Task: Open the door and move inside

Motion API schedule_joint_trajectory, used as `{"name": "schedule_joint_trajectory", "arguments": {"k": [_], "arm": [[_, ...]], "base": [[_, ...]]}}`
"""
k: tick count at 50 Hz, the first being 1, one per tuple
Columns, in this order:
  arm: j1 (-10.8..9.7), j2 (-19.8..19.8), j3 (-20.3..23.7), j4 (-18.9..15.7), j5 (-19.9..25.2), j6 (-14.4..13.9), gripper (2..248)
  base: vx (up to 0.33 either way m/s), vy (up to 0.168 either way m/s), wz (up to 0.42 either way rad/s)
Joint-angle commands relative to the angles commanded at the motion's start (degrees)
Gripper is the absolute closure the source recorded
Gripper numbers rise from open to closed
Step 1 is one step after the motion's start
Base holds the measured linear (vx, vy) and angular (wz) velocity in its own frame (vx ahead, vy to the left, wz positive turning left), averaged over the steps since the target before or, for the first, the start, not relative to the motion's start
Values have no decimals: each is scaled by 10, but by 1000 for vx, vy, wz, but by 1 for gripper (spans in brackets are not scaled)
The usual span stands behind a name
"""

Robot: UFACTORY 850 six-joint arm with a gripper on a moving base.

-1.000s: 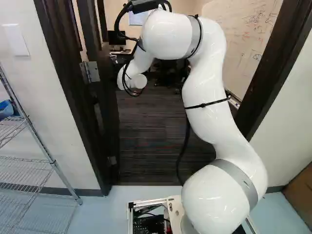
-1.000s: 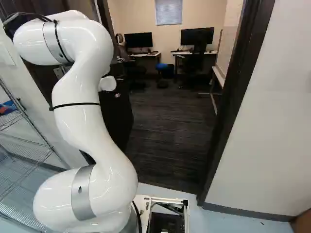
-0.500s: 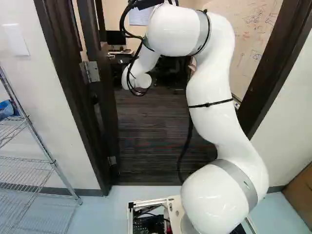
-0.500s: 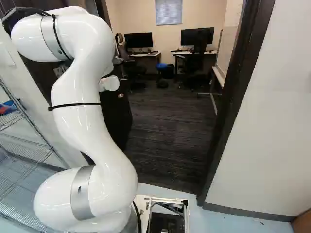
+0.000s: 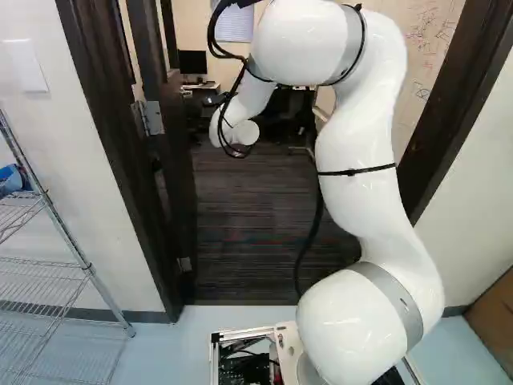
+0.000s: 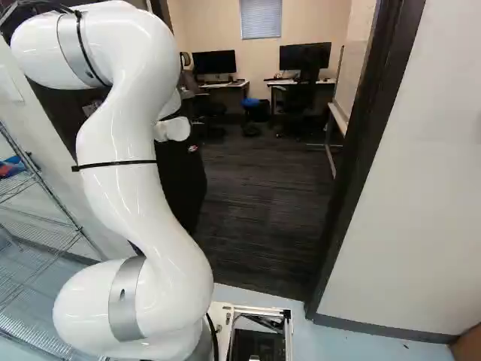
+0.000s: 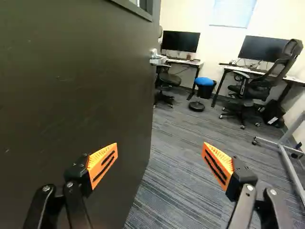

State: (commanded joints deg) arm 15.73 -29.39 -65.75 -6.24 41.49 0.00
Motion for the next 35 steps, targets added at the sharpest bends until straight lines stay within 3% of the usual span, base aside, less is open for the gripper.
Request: {"name": "schedule_joint_trajectory", "arguments": {"k": [35], "arm": [[-39, 44, 56, 0, 0, 0, 3]], "base": [[0, 0, 0]]}}
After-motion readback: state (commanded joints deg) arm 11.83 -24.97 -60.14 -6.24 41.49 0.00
